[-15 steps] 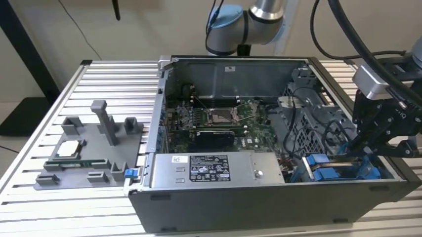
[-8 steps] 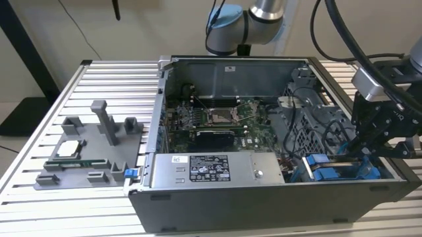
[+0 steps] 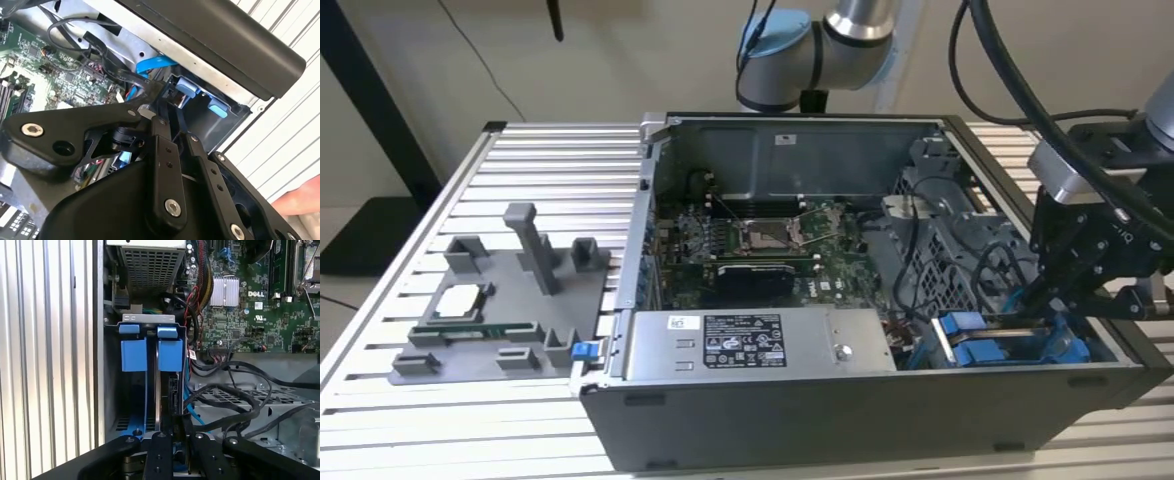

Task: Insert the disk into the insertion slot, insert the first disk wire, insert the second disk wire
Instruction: 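Insert the first disk wire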

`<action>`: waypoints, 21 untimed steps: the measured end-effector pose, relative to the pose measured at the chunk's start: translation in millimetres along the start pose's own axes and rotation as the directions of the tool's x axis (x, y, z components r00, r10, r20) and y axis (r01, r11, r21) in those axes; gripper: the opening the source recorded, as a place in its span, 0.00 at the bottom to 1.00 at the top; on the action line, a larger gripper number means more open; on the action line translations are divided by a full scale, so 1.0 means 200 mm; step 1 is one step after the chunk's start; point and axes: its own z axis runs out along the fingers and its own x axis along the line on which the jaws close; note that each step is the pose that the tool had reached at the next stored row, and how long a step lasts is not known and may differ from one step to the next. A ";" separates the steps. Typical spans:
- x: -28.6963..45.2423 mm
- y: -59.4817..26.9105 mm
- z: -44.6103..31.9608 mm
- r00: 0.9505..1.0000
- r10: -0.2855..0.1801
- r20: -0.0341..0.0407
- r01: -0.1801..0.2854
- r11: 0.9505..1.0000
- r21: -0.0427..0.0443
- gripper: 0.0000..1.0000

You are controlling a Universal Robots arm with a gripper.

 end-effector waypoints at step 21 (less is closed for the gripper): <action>-0.005 0.000 0.021 0.998 0.059 0.012 -0.059 0.998 0.003 0.00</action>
